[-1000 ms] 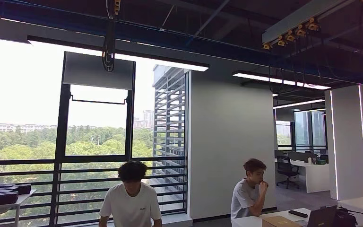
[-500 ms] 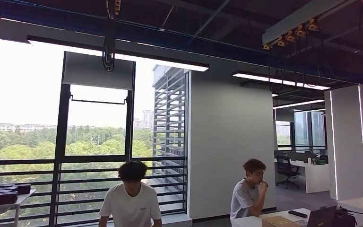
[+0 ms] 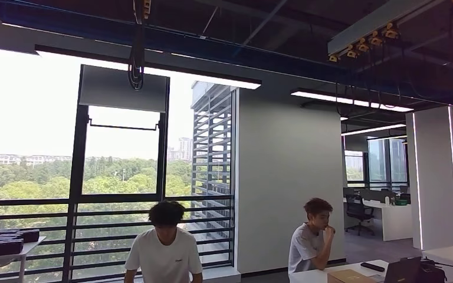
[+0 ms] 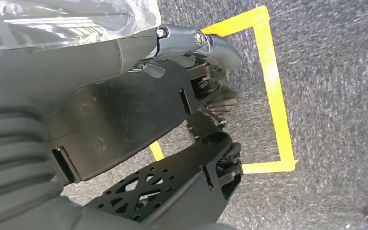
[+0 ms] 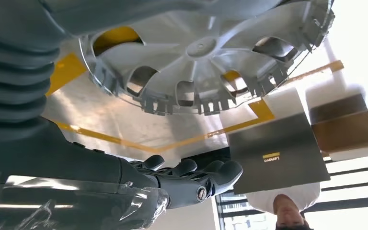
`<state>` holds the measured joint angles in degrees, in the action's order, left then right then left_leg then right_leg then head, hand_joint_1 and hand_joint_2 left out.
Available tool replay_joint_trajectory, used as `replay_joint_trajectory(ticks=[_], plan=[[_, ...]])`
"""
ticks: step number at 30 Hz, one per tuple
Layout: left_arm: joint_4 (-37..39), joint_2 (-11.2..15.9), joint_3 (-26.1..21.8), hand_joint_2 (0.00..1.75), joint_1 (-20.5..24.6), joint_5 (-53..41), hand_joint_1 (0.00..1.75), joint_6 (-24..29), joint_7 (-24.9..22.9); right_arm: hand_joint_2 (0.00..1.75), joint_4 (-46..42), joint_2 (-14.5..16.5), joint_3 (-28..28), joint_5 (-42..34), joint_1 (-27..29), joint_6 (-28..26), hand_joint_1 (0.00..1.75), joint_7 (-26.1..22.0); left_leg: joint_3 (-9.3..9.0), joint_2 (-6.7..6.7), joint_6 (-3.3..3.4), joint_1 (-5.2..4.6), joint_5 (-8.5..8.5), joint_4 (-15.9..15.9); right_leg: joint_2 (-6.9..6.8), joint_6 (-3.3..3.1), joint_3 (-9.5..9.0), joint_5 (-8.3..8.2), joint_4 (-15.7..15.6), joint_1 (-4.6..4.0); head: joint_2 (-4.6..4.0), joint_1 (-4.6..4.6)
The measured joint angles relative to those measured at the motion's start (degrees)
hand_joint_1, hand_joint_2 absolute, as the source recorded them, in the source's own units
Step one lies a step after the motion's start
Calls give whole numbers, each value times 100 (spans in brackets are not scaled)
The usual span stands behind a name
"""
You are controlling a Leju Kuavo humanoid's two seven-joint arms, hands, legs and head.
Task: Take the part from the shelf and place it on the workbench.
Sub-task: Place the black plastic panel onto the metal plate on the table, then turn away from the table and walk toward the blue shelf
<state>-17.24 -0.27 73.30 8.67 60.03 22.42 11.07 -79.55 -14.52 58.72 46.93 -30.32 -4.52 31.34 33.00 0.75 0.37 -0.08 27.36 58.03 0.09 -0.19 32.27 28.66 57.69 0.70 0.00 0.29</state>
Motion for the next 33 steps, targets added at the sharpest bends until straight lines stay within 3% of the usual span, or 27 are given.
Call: replay_joint_trajectory(ticks=[4, 7, 12, 16, 22, 33], plan=[[26, -13, -29, 0, -7, 76, 0, 130, 162, 0, -368, -5, -260, -852, 345, -1437, 0, -426, 0, 0, 0, 0, 1, 0, 0, 0, 0, 1, -1, 0, 0, -1], [46, -16, -66, 0, -17, 164, 0, 166, 278, 0, -928, -28, -575, -1676, 670, -2380, 0, -1125, 0, 0, 0, 0, 1, 0, 1, 0, 0, 1, -2, 0, 0, -3], [76, -16, -150, 0, -46, 303, 0, 155, 389, 0, -2262, -106, -1021, -2458, 1116, -3371, 0, -2294, -2, -1, 0, 0, 2, 0, 1, 1, 0, 1, -4, 1, 0, -4], [101, -20, -220, 0, -70, 383, 0, 121, 474, 0, -3418, -117, -1372, -2709, 1525, -3560, 0, -3238, -7, -2, -5, 0, 5, -1, 7, 0, -4, 2, -5, 0, 0, -1], [120, -34, -316, 0, -97, 408, 0, 161, 640, 0, -4623, -107, -1736, -3054, 2028, -3570, 0, -4064, -17, -5, -7, 0, 7, -2, 13, -3, -10, 4, -5, 0, 0, -1], [140, -45, -430, 0, -131, 425, 0, 272, 731, 0, -4759, -19, -2031, -3693, 2544, -3567, 0, -4807, -41, -10, -7, 0, 7, -2, 17, -3, -32, 4, -4, 0, 0, -1]])
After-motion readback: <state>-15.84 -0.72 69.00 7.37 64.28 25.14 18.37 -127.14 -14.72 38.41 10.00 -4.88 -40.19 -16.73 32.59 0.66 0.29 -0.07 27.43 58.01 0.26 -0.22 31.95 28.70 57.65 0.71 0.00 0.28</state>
